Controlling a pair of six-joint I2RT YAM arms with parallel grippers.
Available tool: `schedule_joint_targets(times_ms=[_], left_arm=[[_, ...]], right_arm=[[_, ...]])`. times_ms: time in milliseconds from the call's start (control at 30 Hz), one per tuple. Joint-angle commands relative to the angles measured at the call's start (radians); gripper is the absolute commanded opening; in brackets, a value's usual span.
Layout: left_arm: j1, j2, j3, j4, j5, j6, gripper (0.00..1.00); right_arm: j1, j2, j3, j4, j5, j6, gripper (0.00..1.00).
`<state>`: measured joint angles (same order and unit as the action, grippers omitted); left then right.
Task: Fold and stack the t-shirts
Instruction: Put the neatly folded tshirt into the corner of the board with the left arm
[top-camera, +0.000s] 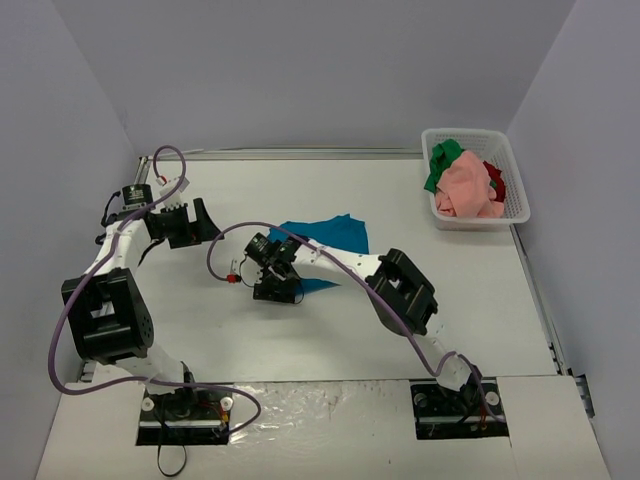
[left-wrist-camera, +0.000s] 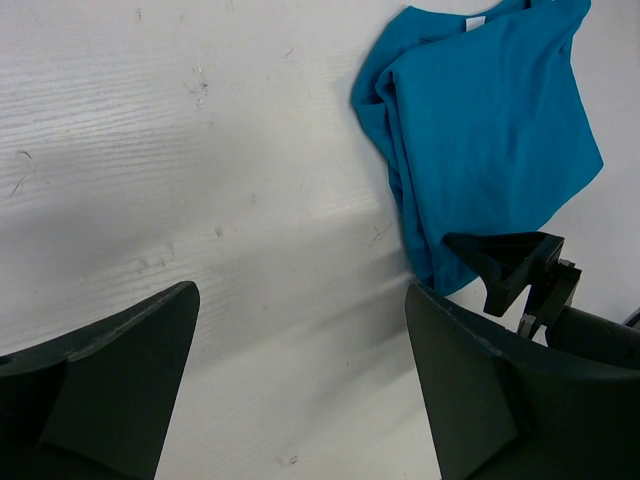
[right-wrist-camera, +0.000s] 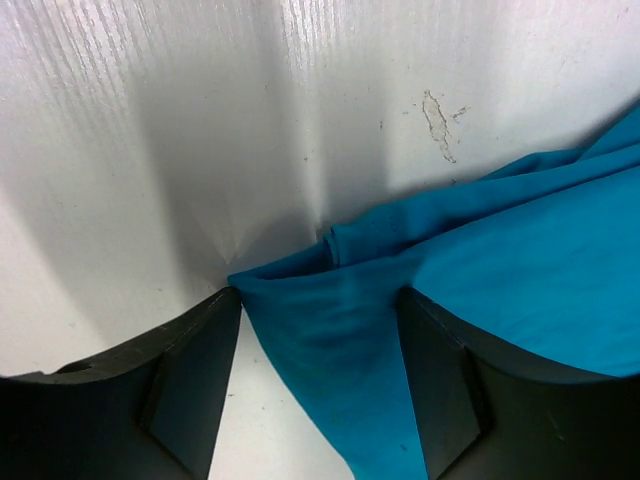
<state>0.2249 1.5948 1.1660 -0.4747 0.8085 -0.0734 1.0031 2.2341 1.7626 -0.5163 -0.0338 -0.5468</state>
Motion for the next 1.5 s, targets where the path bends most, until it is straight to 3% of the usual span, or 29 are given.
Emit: schedule_joint_targets(times_ms=[0, 133, 167, 267, 500, 700, 900, 1000, 1200, 1467], left_arm=[[0.01, -0.059, 0.006, 0.021, 0.017, -0.009, 0.83], [0.01, -0.065, 0.001, 0.019, 0.021, -0.009, 0.84], [0.008, -0.065, 0.001, 0.022, 0.021, -0.009, 0.84], [0.008, -0.062, 0.0, 0.022, 0.02, -0.011, 0.84], [0.008, -0.053, -0.002, 0.015, 0.04, -0.005, 0.84], [0.001, -0.023, 0.014, -0.002, 0.171, -0.031, 0.88], [-0.024, 0.062, 0.017, 0.085, 0.319, -0.183, 0.97], [-0.062, 0.099, 0.017, 0.119, 0.336, -0.229, 0.94], [-0.117, 0.194, -0.02, 0.324, 0.356, -0.472, 0.94], [-0.214, 0.29, -0.054, 0.455, 0.348, -0.638, 0.94]], right_arm=[[0.008, -0.025, -0.031, -0.056, -0.038, -0.01, 0.61], [0.008, -0.028, -0.049, -0.065, -0.041, -0.031, 0.57], [0.008, -0.022, -0.049, -0.064, -0.032, -0.031, 0.44], [0.002, -0.004, -0.042, -0.065, -0.014, -0.027, 0.21], [-0.008, 0.018, -0.017, -0.065, 0.009, -0.028, 0.01], [-0.024, 0.009, 0.04, -0.07, 0.04, -0.031, 0.0], [-0.046, 0.002, 0.136, -0.088, 0.092, -0.036, 0.0], [-0.05, 0.009, 0.167, -0.103, 0.1, -0.041, 0.0], [-0.054, 0.073, 0.242, -0.14, 0.087, -0.031, 0.0], [-0.05, 0.128, 0.29, -0.168, 0.081, -0.031, 0.0]])
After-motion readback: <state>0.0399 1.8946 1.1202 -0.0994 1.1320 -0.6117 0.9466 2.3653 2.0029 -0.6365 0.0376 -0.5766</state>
